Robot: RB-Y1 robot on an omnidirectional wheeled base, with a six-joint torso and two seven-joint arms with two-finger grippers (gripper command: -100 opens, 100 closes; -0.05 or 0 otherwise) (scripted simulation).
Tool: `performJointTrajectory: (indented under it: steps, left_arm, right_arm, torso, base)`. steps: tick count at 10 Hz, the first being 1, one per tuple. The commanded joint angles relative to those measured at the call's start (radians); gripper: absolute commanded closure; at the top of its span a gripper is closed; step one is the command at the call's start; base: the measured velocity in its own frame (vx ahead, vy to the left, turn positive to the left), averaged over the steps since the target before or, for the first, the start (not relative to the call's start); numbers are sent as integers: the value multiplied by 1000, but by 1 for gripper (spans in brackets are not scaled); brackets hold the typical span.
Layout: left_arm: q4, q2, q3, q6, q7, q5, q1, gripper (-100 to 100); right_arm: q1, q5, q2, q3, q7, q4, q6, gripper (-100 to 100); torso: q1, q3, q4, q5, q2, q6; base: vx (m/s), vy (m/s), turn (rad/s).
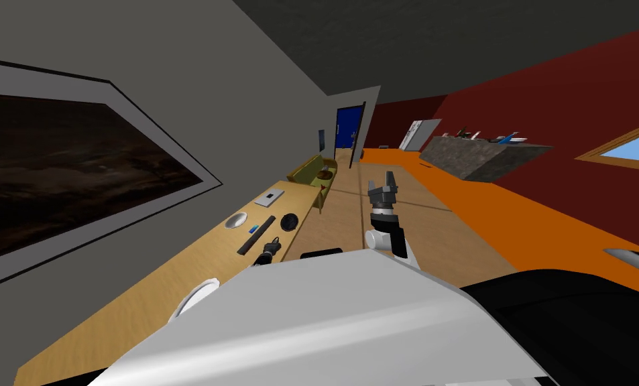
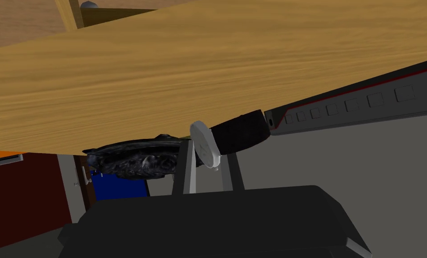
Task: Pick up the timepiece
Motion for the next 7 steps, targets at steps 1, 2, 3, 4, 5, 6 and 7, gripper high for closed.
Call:
performJointTrajectory:
  steps: [1,2,3,4,5,6,7]
  left_arm:
    - [7,0,4,-7,24,-42,-9,100]
    - [18,3,9,-18,67,-76,-25,100]
    - [18,3,9,-18,67,-97,-25,100]
    - [29,6,14,-30,110,-131,-42,100]
    - [29,6,14,-30,110,-152,-42,100]
    - [39,8,18,-41,153,-186,-58,100]
    - [39,8,18,-41,153,-207,-58,100]
  right_arm:
    - [0,0,0,0,0,0,0,0]
    - [0,0,0,0,0,0,0,0]
    - [0,0,0,0,0,0,0,0]
    - [0,0,0,0,0,0,0,0]
    - [0,0,0,0,0,0,0,0]
    - [0,0,0,0,0,0,0,0]
    - [0,0,0,0,0,0,0,0]
  torso:
    - [0,0,0,0,0,0]
    - [0,0,0,0,0,0]
    - [0,0,0,0,0,0]
    - [-1,0,0,0,0,0]
    - [-1,0,0,0,0,0]
    - [0,0,0,0,0,0]
    - [0,0,0,0,0,-1]
  base:
    - [-5,-18,67]
    - [-4,-25,106]
    - [-3,-25,70]
    - [-6,-25,137]
    - [-5,-20,69]
    - [-7,-19,118]
    - [-4,-20,63]
